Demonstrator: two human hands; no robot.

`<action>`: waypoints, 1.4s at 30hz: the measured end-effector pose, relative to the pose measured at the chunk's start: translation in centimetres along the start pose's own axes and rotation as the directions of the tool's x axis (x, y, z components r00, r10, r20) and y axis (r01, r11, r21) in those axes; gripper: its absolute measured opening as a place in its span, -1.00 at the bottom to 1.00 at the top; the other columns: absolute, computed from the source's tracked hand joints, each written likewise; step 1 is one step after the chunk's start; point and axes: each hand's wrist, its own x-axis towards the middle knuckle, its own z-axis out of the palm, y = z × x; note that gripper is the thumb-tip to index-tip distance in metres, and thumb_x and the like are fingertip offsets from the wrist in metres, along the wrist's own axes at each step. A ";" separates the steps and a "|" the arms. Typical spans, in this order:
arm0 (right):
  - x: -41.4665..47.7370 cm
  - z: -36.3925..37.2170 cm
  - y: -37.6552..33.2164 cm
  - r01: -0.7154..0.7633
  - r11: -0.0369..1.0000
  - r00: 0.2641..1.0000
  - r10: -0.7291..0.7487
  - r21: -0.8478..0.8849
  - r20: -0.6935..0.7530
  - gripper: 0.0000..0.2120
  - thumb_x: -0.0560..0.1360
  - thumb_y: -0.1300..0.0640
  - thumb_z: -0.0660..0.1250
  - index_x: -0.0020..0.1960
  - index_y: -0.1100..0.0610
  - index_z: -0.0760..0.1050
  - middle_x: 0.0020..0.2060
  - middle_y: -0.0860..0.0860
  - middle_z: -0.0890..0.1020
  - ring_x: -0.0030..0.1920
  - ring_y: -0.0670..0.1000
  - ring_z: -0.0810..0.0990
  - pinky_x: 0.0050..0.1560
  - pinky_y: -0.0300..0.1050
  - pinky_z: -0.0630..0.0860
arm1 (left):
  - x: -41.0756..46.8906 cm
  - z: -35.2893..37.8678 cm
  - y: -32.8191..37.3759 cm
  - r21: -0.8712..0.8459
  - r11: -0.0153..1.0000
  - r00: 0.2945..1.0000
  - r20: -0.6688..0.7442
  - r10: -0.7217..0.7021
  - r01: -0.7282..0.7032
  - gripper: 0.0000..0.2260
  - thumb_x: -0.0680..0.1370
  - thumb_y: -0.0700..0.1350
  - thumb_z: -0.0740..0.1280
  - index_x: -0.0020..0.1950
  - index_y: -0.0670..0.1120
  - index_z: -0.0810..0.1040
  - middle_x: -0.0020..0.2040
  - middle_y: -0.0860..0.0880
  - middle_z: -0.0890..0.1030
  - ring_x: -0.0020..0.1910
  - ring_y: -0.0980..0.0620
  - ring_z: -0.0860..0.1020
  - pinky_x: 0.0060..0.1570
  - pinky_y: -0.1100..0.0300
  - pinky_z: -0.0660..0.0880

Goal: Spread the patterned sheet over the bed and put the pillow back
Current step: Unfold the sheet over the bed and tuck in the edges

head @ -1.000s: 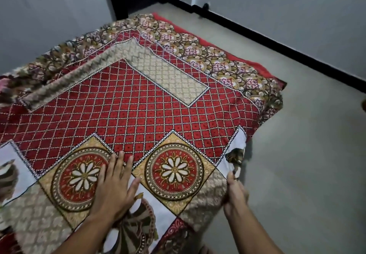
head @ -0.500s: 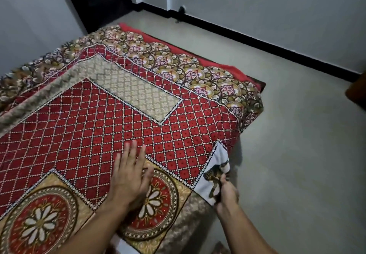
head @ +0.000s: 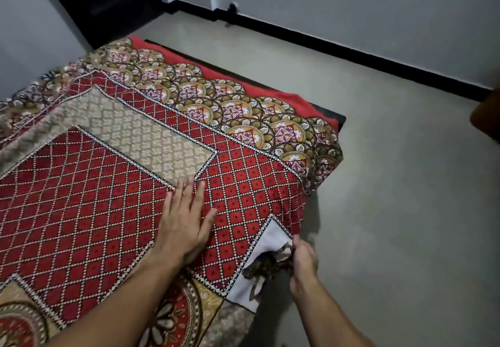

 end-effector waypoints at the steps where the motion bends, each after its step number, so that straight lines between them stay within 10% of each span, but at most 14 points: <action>1: 0.8 0.2 -0.8 -0.060 0.998 0.996 0.059 0.013 0.070 -0.59 0.59 -0.12 0.33 0.18 0.21 0.63 -0.05 0.16 0.73 -0.05 0.19 0.71 -0.13 -0.02 0.63 | 0.3 -0.1 0.3 0.000 1.000 1.000 0.001 -0.003 0.003 -0.34 0.59 0.31 -0.37 0.61 0.01 -0.32 0.61 -0.10 -0.31 0.58 -0.04 -0.34 0.56 -0.07 -0.23; 5: 2.6 2.0 -6.8 -0.076 0.997 0.965 0.077 -0.017 0.252 -0.35 0.49 -0.41 0.29 0.25 0.13 0.56 0.11 0.17 0.70 0.09 0.20 0.70 0.09 0.15 0.65 | 1.7 -0.5 2.2 -0.021 1.000 1.000 -0.021 -0.014 0.014 -0.34 0.58 0.32 -0.37 0.60 0.02 -0.34 0.60 -0.10 -0.34 0.57 -0.04 -0.36 0.55 -0.05 -0.27; 10: 4.4 3.9 -9.9 0.041 0.997 0.998 -0.044 0.069 0.039 -0.86 0.58 0.18 0.38 0.08 0.22 0.61 -0.05 0.18 0.73 -0.12 0.14 0.73 -0.10 0.02 0.68 | 3.7 -0.6 4.4 -0.074 0.996 0.997 -0.063 0.035 -0.040 -0.36 0.62 0.30 -0.29 0.61 0.02 -0.29 0.60 -0.07 -0.33 0.57 -0.01 -0.36 0.55 -0.05 -0.28; 15: 4.4 3.7 -8.9 0.017 0.996 0.998 -0.011 0.092 -0.063 -0.87 0.62 0.10 0.33 0.01 0.15 0.60 -0.15 0.10 0.72 -0.15 0.12 0.71 -0.19 -0.08 0.65 | 5.2 -0.4 4.6 -0.041 0.997 0.997 -0.034 0.070 -0.071 -0.32 0.59 0.33 -0.33 0.62 0.01 -0.26 0.61 -0.09 -0.31 0.57 -0.01 -0.36 0.54 -0.05 -0.29; 19: 6.8 5.2 -11.7 -0.085 0.990 0.988 0.069 0.115 0.135 -0.30 0.37 -0.38 0.44 0.28 0.09 0.47 0.10 0.18 0.67 0.06 0.21 0.68 0.00 0.28 0.64 | 7.9 -0.6 4.7 -0.027 0.998 0.998 -0.013 0.064 -0.064 -0.31 0.57 0.34 -0.38 0.61 0.00 -0.32 0.59 -0.08 -0.36 0.56 -0.02 -0.40 0.56 -0.08 -0.25; 24: 8.7 5.7 -15.4 0.085 0.994 0.988 -0.075 0.073 -0.133 -0.83 0.59 0.10 0.35 -0.03 0.21 0.60 -0.12 0.15 0.69 -0.06 0.18 0.69 0.06 0.13 0.65 | 11.6 -0.3 5.7 -0.068 0.993 0.995 -0.053 0.090 -0.094 -0.33 0.59 0.32 -0.33 0.61 0.00 -0.31 0.60 -0.07 -0.33 0.57 -0.01 -0.37 0.55 -0.04 -0.27; 28: 9.6 6.4 -14.9 0.041 0.995 0.988 -0.027 0.087 -0.154 -0.82 0.57 0.06 0.35 -0.12 0.16 0.57 -0.04 0.20 0.71 -0.04 0.19 0.69 0.09 0.18 0.64 | 13.1 -0.1 5.5 -0.092 0.990 0.994 -0.047 0.099 -0.103 -0.32 0.60 0.33 -0.31 0.62 -0.01 -0.25 0.61 -0.08 -0.29 0.57 0.00 -0.35 0.56 -0.06 -0.24; 33: 13.3 7.9 -21.2 0.014 0.974 1.000 -0.019 0.227 0.018 -0.14 0.08 -0.51 0.50 0.16 0.07 0.62 -0.01 0.14 0.74 -0.02 0.27 0.72 0.06 0.42 0.58 | 15.9 -0.3 4.4 -0.095 0.989 0.993 -0.035 0.110 -0.113 -0.31 0.57 0.35 -0.37 0.61 0.00 -0.32 0.60 -0.06 -0.34 0.56 0.01 -0.38 0.57 -0.06 -0.22; 37: 15.0 8.9 -26.7 0.164 0.967 0.978 -0.133 0.195 -0.163 -0.70 0.30 0.07 0.55 -0.09 0.15 0.52 -0.05 0.19 0.71 -0.19 0.10 0.70 -0.04 0.27 0.65 | 19.0 -0.4 4.8 -0.129 0.986 0.994 -0.048 0.098 -0.104 -0.32 0.59 0.34 -0.32 0.61 0.00 -0.31 0.60 -0.07 -0.35 0.57 0.01 -0.37 0.56 -0.06 -0.22; 42: 16.2 9.8 -26.2 0.173 0.984 0.960 -0.157 0.051 -0.231 -0.89 0.43 0.21 0.45 -0.13 0.23 0.56 -0.18 0.13 0.69 -0.28 0.08 0.64 -0.11 0.01 0.65 | 22.7 -1.3 5.9 -0.101 0.986 0.990 -0.041 0.132 -0.136 -0.32 0.57 0.33 -0.35 0.58 -0.01 -0.39 0.57 -0.07 -0.42 0.54 0.02 -0.43 0.53 -0.01 -0.33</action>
